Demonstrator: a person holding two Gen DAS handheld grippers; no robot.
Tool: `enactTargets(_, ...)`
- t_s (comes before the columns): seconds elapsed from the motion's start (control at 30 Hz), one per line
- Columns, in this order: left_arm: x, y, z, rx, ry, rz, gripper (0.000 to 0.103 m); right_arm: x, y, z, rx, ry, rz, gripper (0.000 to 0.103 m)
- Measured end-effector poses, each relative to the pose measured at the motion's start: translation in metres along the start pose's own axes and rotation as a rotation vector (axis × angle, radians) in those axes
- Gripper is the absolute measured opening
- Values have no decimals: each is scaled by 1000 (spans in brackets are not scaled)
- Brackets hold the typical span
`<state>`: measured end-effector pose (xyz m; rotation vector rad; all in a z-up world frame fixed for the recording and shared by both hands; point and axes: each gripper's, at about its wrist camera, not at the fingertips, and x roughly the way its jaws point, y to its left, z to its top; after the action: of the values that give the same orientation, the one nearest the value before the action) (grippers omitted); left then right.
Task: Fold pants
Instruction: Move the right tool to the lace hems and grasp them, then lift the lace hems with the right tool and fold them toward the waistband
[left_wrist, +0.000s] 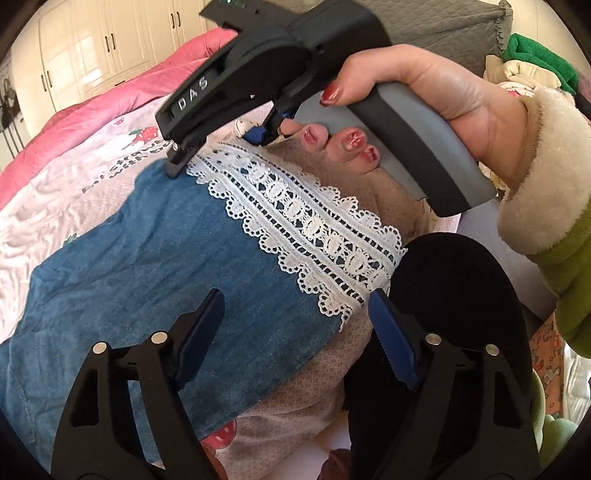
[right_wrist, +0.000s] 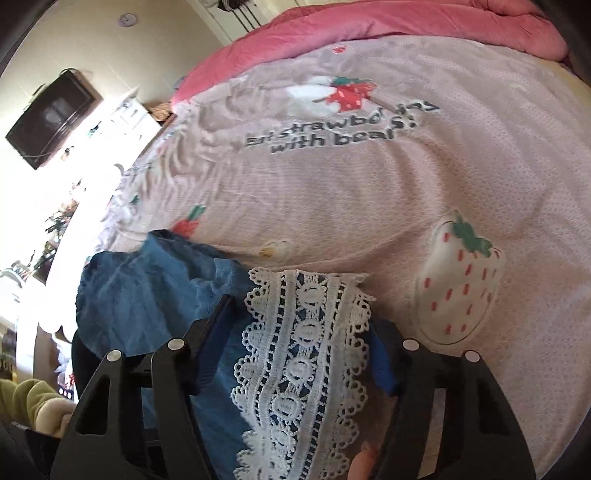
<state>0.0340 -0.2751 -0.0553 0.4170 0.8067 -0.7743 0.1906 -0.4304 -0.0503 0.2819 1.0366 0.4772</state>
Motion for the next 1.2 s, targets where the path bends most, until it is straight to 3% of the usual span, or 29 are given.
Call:
enactTargets(0.07, 1, 0, -1, 0, 3, -2, 73, 2, -4, 0, -1, 3, -66, 65)
enactTargets(0.17, 0, -1, -2, 8, 0, -5, 73, 4, -13, -2, 29, 5, -46, 65)
enactTargets(0.23, -1, -2, -2, 14, -7, 0, 73, 7, -13, -3, 28, 7, -38, 72)
enactTargets(0.33, -2, -4, -3, 12, -4, -1, 73, 11, -11, -4, 33, 11, -30, 74)
enactTargets(0.37, -1, -4, -3, 15, -3, 2, 73, 11, -9, -4, 33, 12, -18, 72)
enactTargets(0.43, 1, -5, -3, 15, 1, 5, 73, 10, -3, -3, 29, 20, 16, 56)
enactTargets(0.53, 1, -6, -4, 17, 4, 1, 73, 2, 9, -4, -2, 10, 68, 39)
enactTargets(0.7, 3, -15, -4, 49, -4, -14, 72, 4, 4, -5, -3, 23, 5, 37)
enactTargets(0.87, 16, -17, -7, 79, 15, 24, 62, 10, -4, -10, 33, 39, 19, 42)
enactTargets(0.97, 17, -7, -4, 46, 7, 7, 54, 10, -1, -10, 35, 46, 57, 21)
enactTargets(1.03, 15, 6, -2, -9, 12, -36, 47, 5, 5, -7, 26, 32, 66, 21)
enactTargets(1.13, 12, 29, -1, -73, 10, -86, 29, -5, 11, -2, 25, 7, 88, 20)
enactTargets(1.2, 9, 36, -1, -102, 8, -107, 27, -8, 14, 1, 20, 2, 78, 20)
